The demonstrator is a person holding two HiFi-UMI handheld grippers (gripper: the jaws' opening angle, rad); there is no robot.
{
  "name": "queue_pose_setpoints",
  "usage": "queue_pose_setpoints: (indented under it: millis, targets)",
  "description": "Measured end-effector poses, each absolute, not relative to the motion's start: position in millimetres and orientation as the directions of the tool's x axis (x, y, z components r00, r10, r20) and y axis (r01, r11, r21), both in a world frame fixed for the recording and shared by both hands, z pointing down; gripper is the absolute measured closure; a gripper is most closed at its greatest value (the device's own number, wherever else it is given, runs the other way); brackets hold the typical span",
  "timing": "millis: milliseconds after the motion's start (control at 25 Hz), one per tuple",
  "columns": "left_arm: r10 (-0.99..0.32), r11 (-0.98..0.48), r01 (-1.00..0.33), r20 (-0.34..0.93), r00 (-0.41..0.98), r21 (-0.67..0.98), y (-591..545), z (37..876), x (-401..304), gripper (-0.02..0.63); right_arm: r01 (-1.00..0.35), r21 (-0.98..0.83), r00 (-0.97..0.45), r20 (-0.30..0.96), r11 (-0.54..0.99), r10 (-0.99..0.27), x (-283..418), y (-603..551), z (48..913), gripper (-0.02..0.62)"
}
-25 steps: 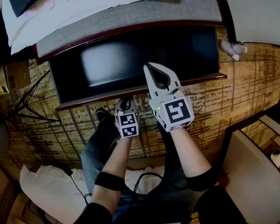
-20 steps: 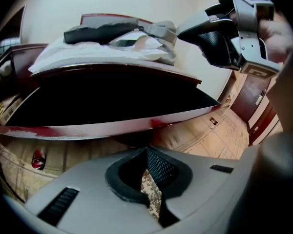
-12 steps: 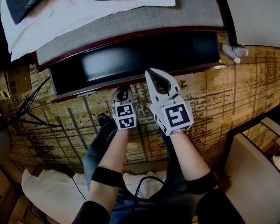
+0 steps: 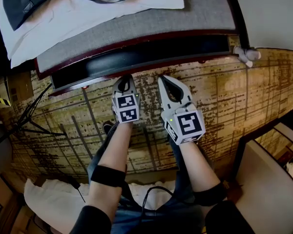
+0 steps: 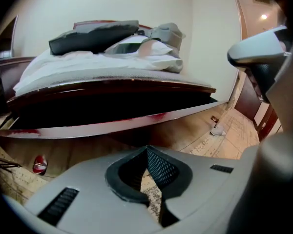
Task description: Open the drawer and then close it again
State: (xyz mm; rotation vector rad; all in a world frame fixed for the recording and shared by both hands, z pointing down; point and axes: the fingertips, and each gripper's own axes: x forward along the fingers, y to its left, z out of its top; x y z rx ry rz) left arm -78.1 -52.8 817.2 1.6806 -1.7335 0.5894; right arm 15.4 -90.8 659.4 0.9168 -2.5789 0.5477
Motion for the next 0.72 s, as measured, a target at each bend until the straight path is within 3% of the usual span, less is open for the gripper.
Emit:
queue_pose_setpoints:
  millis: [720]
  targets:
    - [-0.743, 0.069, -0.988, 0.669, 0.040, 0.136, -136.0, 816.8, -124.2, 0.606, -0.678, -0.270, -0.715, 0.461, 0.684, -0.526, 22.8, -90.9, 674.1, 0.595]
